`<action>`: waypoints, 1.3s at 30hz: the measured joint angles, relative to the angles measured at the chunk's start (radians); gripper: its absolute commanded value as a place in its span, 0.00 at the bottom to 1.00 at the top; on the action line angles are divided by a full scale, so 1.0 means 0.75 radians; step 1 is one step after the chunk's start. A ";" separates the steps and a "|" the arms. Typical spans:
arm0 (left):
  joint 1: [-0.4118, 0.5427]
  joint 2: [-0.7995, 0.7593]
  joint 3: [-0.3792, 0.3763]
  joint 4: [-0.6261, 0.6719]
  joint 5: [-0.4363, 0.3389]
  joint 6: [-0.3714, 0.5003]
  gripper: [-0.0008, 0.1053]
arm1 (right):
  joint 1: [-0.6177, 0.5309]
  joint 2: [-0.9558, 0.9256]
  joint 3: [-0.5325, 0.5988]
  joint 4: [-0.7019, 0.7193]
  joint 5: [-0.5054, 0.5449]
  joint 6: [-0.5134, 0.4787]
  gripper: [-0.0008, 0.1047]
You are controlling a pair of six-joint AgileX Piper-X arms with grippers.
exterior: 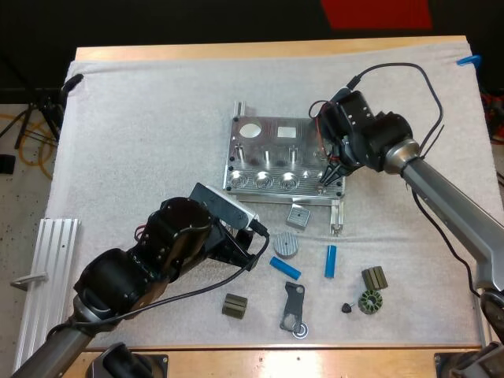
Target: Load cells from right to left
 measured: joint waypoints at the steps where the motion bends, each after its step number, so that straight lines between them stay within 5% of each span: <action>1: 0.000 0.000 0.000 0.000 0.000 0.000 0.66 | -0.001 0.000 0.000 0.000 0.000 0.005 0.37; 19: 0.000 0.000 0.000 0.000 0.030 0.039 0.66 | 0.000 -0.367 0.000 0.395 -0.107 0.271 0.37; 24: 0.000 0.000 0.000 0.000 0.065 0.050 0.66 | 0.000 -0.463 0.000 0.474 -0.273 0.384 0.37; 30: 0.000 0.000 0.000 0.012 0.214 0.248 0.66 | 0.000 -0.547 0.000 0.588 -0.394 0.418 0.38; 39: 0.000 0.000 0.000 0.053 0.227 0.664 0.66 | 0.000 -0.644 0.000 0.672 -0.533 0.458 0.38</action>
